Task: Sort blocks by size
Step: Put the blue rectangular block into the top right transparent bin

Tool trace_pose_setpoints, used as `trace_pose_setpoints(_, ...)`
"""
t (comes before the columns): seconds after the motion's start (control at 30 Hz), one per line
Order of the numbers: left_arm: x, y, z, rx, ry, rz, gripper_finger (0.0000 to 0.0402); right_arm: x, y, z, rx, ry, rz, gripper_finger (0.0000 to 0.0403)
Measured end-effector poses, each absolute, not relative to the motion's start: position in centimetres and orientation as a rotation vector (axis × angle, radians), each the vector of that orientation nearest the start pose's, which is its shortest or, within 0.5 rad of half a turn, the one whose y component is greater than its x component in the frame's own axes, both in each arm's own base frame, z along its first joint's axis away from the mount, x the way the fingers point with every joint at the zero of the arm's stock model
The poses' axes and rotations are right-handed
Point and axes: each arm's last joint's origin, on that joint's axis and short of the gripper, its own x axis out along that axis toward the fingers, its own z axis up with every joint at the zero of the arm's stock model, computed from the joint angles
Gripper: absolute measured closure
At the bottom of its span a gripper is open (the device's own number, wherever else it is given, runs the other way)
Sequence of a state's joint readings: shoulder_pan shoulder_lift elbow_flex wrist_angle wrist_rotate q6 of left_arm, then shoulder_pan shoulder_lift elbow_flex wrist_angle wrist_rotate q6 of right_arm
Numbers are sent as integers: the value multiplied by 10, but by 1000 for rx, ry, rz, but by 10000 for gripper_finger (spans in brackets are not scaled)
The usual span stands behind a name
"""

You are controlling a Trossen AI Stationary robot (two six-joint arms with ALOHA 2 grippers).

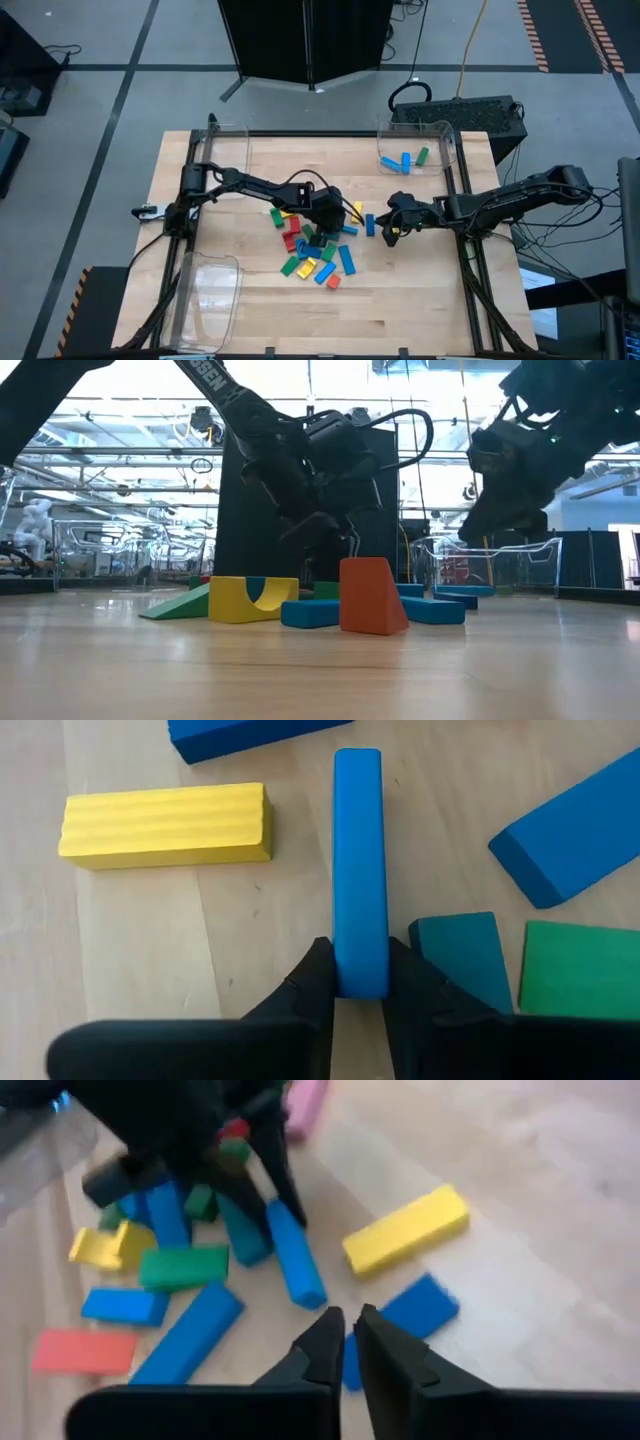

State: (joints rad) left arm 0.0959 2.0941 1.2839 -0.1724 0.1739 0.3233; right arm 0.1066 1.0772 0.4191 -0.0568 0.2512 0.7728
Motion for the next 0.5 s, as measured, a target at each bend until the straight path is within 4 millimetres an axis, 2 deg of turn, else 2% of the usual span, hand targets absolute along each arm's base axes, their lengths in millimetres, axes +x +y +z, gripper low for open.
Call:
trace_pose_setpoints(0.13,416,38,120,65,948,-166,352,202,16,177,474,534,-368,394)
trace_pose_setpoints(0.23,414,40,129,57,939,-136,352,206,18,183,385,473,-337,392)
trace_pose_setpoints(0.5,410,37,173,75,822,-142,352,212,22,195,303,361,-269,340)
